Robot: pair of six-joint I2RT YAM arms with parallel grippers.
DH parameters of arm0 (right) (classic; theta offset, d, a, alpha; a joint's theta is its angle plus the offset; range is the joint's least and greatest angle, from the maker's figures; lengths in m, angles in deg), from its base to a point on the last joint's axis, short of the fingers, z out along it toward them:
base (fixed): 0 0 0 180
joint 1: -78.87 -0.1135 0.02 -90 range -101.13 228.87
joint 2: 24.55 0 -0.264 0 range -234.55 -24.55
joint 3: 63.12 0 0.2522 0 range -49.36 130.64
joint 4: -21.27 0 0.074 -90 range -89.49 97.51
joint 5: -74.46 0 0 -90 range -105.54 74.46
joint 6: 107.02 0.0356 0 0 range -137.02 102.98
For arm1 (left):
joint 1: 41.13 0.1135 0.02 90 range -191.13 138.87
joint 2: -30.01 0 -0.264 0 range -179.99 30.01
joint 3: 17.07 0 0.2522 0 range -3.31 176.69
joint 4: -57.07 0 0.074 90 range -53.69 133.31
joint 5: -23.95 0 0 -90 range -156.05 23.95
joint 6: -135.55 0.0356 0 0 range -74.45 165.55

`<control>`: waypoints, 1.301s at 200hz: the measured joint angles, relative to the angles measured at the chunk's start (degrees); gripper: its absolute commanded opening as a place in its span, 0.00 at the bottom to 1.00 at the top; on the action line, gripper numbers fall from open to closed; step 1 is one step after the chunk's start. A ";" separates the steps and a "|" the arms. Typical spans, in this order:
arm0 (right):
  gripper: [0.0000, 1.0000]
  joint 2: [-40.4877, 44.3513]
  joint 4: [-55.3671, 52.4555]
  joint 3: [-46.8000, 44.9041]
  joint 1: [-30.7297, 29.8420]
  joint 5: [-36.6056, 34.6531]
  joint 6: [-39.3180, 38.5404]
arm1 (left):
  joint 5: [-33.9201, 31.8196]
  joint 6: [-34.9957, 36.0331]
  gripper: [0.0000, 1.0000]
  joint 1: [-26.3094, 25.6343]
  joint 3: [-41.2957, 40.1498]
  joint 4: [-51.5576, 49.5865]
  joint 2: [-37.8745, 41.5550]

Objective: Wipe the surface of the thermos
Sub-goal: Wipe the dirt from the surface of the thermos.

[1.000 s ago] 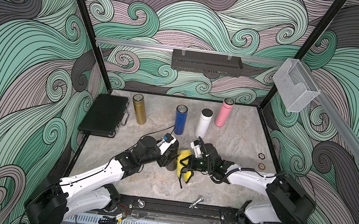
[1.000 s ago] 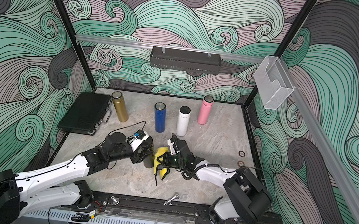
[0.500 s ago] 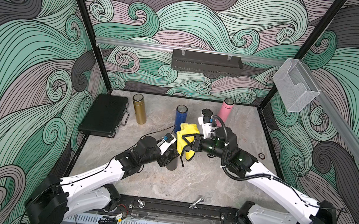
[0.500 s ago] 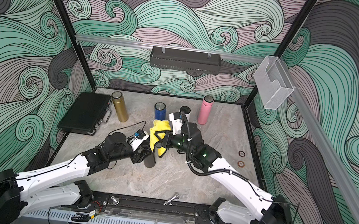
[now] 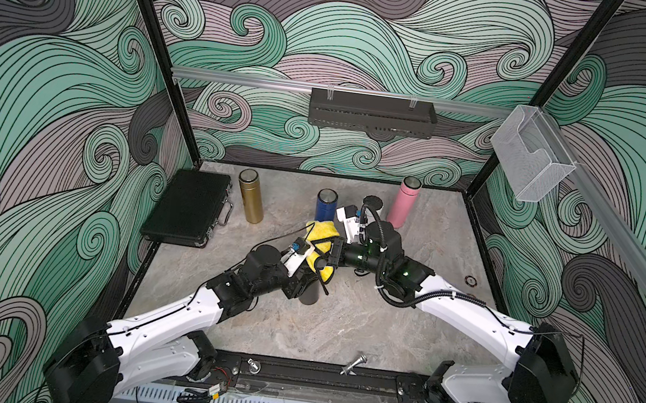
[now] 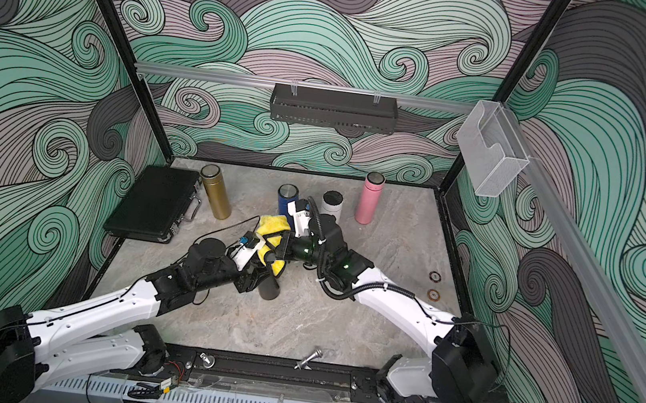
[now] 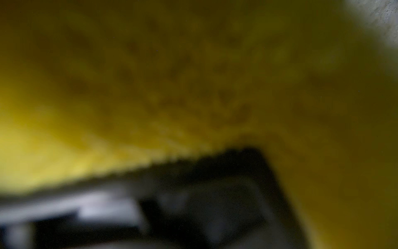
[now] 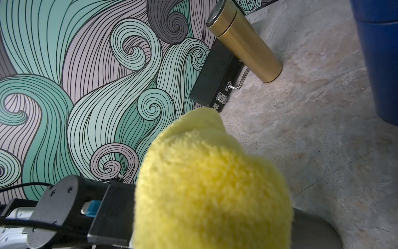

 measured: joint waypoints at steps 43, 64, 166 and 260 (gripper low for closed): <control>0.00 1.25 -1.16 -0.46 -1.60 -1.77 0.72 | -1.27 0.07 0.00 -0.31 0.22 0.42 -0.63; 0.00 3.67 -3.43 -1.66 -2.47 -3.10 1.05 | -1.62 0.72 0.00 -0.70 0.33 0.42 -0.81; 0.00 1.73 -11.76 2.75 -4.76 -0.74 -1.73 | -2.93 -0.57 0.00 0.02 0.33 0.59 -0.85; 0.00 -3.91 -19.26 11.10 -1.57 2.29 -4.48 | -5.88 -3.17 0.00 0.98 0.33 1.27 -1.16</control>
